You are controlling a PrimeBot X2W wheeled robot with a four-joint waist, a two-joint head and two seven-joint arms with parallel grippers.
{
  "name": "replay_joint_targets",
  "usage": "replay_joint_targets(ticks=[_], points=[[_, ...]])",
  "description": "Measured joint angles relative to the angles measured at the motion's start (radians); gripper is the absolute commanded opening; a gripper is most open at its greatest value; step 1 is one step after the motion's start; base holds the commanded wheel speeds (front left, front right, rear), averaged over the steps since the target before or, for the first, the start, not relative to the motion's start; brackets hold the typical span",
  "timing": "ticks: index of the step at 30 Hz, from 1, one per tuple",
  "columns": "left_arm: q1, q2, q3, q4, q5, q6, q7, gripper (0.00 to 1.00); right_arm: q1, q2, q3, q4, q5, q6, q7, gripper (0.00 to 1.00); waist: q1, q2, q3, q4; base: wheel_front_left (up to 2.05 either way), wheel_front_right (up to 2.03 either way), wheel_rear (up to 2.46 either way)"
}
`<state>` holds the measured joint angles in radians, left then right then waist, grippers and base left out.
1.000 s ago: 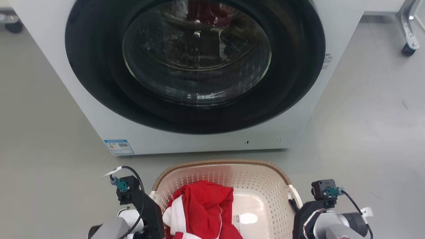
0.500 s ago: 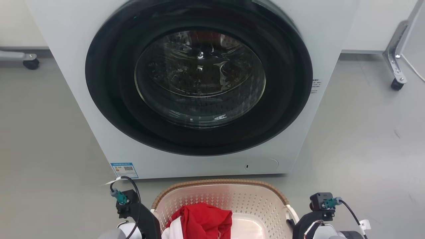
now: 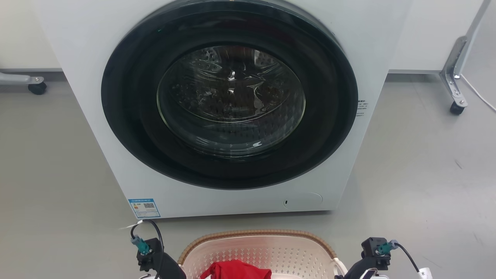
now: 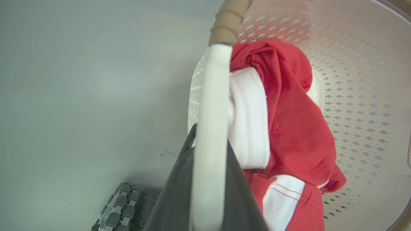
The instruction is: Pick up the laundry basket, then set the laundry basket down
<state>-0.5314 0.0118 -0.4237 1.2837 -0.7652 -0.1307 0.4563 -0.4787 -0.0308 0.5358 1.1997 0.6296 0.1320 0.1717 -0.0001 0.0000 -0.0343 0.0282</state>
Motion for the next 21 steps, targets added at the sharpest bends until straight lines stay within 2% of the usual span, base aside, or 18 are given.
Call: replay_joint_targets(ticks=[21], points=[[0.007, 0.004, -0.021, 0.0, -0.036, 0.008, 0.013, 0.0, 0.001, -0.004, 0.03, -0.006, 0.059, -0.001, 0.039, 0.0, 0.0002, 0.0, -0.006, -0.007, 0.0, 0.0, 0.0]])
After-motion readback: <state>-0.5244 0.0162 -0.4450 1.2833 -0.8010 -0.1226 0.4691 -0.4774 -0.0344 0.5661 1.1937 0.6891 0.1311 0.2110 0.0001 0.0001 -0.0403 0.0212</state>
